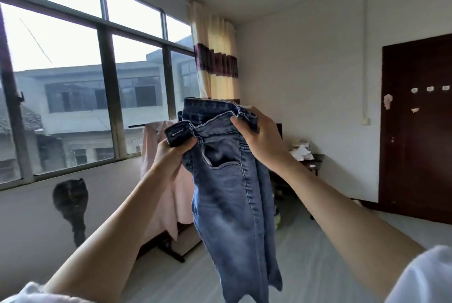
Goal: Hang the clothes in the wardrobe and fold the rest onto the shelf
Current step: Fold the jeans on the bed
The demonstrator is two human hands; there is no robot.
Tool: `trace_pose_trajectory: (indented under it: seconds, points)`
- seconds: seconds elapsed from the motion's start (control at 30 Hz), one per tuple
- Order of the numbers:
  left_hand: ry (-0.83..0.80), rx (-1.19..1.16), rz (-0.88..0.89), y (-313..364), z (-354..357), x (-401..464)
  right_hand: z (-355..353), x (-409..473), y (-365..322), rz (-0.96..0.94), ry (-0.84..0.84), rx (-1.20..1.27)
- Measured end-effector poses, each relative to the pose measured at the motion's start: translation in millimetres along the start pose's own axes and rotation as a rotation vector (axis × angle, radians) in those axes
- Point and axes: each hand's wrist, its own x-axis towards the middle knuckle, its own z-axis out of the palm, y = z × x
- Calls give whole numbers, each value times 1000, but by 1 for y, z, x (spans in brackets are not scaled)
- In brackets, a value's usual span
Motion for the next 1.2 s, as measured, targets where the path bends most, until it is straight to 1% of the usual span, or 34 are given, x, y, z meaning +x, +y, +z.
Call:
trace_pose_trajectory:
  seconds: [0.07,0.17,0.2,0.23,0.3,0.37,0.43,0.5,0.6,0.67,0.77,0.8,0.87,0.9,0.97,1.0,1.07,1.13,1.2]
  points:
    - [57,29,-11,26,-63,-46,35,-28,-58,-8,-75,9]
    - [77,58,-24,46,-143,-108,81,-73,-118,-6,-179,80]
    - [114,76,-37,52,-174,-134,99,-93,-142,5,-218,114]
    - [125,71,-51,53,-194,-151,109,-107,-154,8,-244,129]
    - [159,108,-84,58,-254,-205,145,-151,-191,24,-329,189]
    - [166,141,-129,53,-309,-260,178,-202,-218,65,-449,284]
    - [208,162,-224,44,-358,-318,212,-256,-239,144,-583,387]
    - [292,142,-356,31,-401,-375,240,-311,-260,197,-700,476]
    - [457,138,-567,7,-455,-453,276,-387,-281,298,-853,522]
    - [525,183,-733,-7,-479,-503,295,-439,-293,375,-980,529]
    - [574,248,-957,-22,-509,-566,310,-499,-303,433,-1182,560]
    - [595,275,-1041,-25,-520,-589,315,-518,-308,448,-1299,612]
    - [629,324,-1202,-27,-536,-623,321,-544,-310,408,-1645,651]
    - [618,363,-1286,-27,-542,-639,325,-556,-308,348,-1807,610]
    - [573,504,-1439,-28,-546,-660,333,-574,-301,245,-2039,509]
    - [555,581,-1491,-29,-545,-667,338,-580,-298,210,-2108,466]
    - [512,704,-1529,-40,-540,-674,345,-591,-288,172,-2156,379]
    - [479,789,-1501,-57,-536,-674,351,-599,-276,201,-2156,329]
    - [442,844,-1456,-78,-530,-669,354,-607,-261,272,-2129,295]
